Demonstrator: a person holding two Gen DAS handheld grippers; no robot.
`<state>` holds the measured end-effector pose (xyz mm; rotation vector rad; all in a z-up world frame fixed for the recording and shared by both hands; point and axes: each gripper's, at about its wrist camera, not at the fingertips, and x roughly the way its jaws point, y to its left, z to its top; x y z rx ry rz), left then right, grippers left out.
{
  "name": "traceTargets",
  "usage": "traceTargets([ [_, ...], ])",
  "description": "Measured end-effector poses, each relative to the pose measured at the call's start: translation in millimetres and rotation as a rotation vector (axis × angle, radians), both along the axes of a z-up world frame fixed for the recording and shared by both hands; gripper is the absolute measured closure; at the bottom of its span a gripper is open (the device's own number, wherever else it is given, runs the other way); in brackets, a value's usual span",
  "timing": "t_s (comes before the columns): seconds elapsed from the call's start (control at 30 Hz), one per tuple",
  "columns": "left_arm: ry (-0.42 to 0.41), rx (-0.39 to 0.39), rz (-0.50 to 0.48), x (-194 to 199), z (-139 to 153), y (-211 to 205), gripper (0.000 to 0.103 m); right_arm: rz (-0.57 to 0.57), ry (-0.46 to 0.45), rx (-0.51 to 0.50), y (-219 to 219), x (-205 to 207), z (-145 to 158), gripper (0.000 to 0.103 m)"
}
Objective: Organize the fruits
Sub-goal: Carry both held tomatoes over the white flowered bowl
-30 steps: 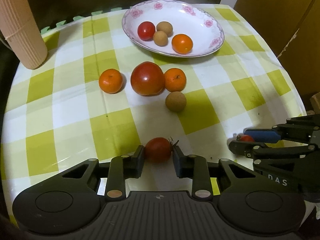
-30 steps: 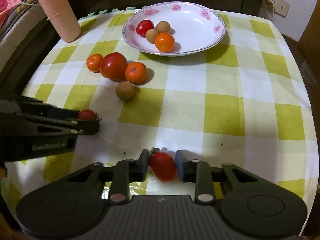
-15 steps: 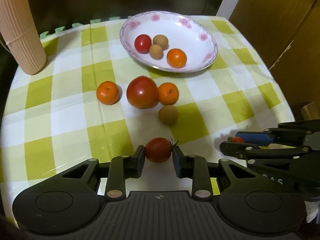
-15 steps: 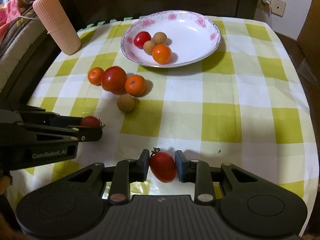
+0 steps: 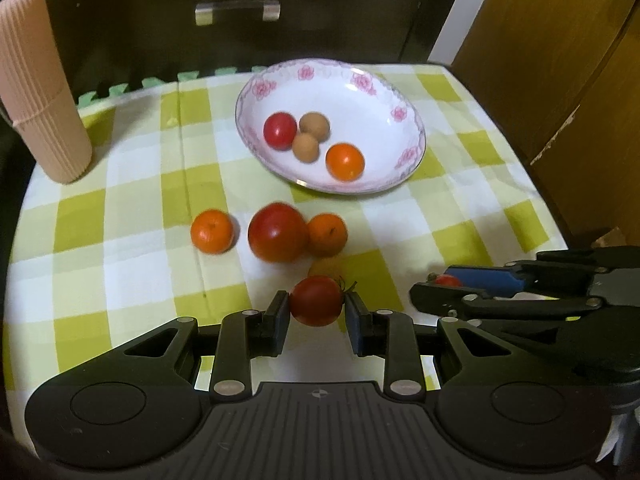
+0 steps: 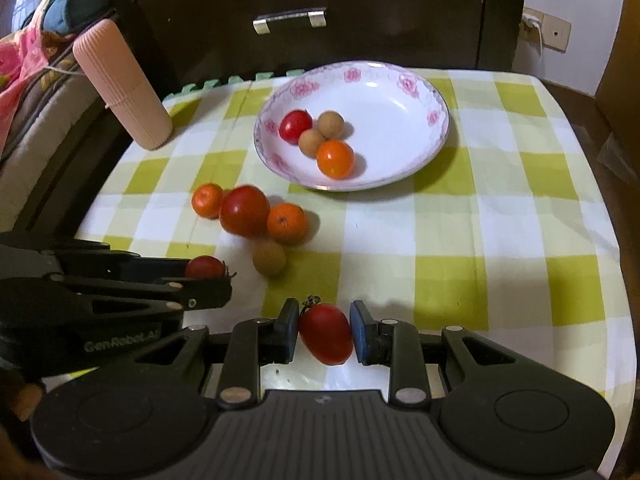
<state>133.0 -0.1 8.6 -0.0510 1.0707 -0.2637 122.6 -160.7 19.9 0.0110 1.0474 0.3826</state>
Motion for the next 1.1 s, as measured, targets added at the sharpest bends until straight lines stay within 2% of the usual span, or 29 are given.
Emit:
traceTargets([
  [0.47, -0.044, -0.009, 0.016, 22.9, 16.1, -4.3, 0.067, -0.049, -0.031, 0.038, -2.7, 21.9, 13.4, 0.076],
  [1.1, -0.065, -0.009, 0.023, 53.4, 21.8, -10.9, 0.068, -0.117, -0.06, 0.081, -11.6, 56.9, 21.0, 0.076],
])
